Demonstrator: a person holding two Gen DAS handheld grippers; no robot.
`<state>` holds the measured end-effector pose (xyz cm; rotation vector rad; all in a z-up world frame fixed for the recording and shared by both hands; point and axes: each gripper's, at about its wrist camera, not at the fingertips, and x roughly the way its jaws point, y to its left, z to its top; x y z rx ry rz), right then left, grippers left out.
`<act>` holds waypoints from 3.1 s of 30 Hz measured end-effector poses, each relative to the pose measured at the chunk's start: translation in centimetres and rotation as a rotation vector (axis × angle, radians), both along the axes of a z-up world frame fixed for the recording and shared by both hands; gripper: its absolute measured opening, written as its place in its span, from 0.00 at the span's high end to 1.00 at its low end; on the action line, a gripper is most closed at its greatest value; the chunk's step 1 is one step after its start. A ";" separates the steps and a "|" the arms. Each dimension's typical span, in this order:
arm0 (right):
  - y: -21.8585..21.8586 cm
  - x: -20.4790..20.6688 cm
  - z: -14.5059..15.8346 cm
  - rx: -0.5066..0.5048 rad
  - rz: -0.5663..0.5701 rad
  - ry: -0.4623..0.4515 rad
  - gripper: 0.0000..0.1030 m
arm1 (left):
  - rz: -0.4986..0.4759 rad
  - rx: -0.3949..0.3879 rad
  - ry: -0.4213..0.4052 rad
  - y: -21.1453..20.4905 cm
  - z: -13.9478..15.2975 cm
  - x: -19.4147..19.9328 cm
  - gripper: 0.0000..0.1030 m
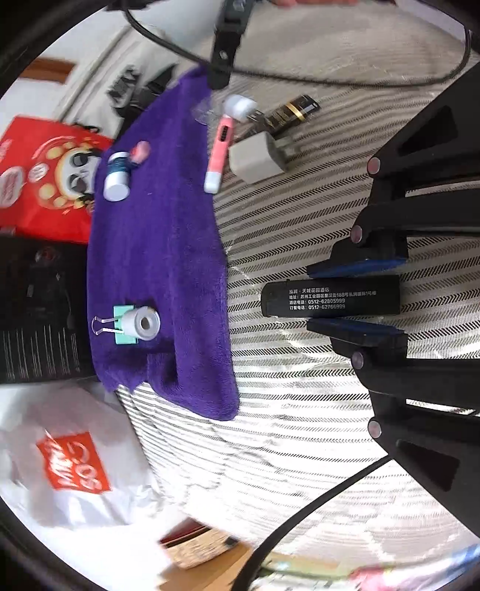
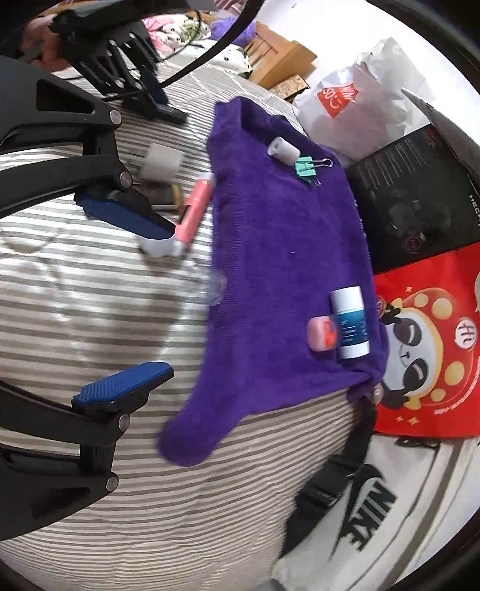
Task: Organize rigid objects
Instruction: 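Grasp the black stick with the left gripper while the right grasps the clear plastic cap, then set the clear cap on the towel with the right gripper while the left holds the black stick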
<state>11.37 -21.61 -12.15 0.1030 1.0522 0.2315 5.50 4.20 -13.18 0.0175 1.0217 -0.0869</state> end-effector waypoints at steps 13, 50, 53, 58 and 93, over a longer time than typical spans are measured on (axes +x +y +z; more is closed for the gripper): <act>2.5 2.6 -2.2 -0.078 -0.014 -0.005 0.49 | 0.004 -0.013 -0.063 0.2 -0.3 -1.1 0.79; -1.4 -1.8 0.8 -0.071 0.045 -0.068 0.74 | 0.020 -0.030 0.035 0.0 0.4 0.2 0.80; -1.5 -1.7 1.4 -0.065 0.051 -0.078 0.74 | 0.014 -0.075 0.032 0.3 1.1 0.3 0.80; -1.5 -1.4 1.8 -0.065 0.054 -0.080 0.74 | 0.026 -0.074 0.019 0.9 2.0 0.5 0.80; -0.7 9.0 1.1 -0.032 0.065 -0.081 0.74 | 0.016 -0.022 -0.017 1.9 5.3 7.1 0.80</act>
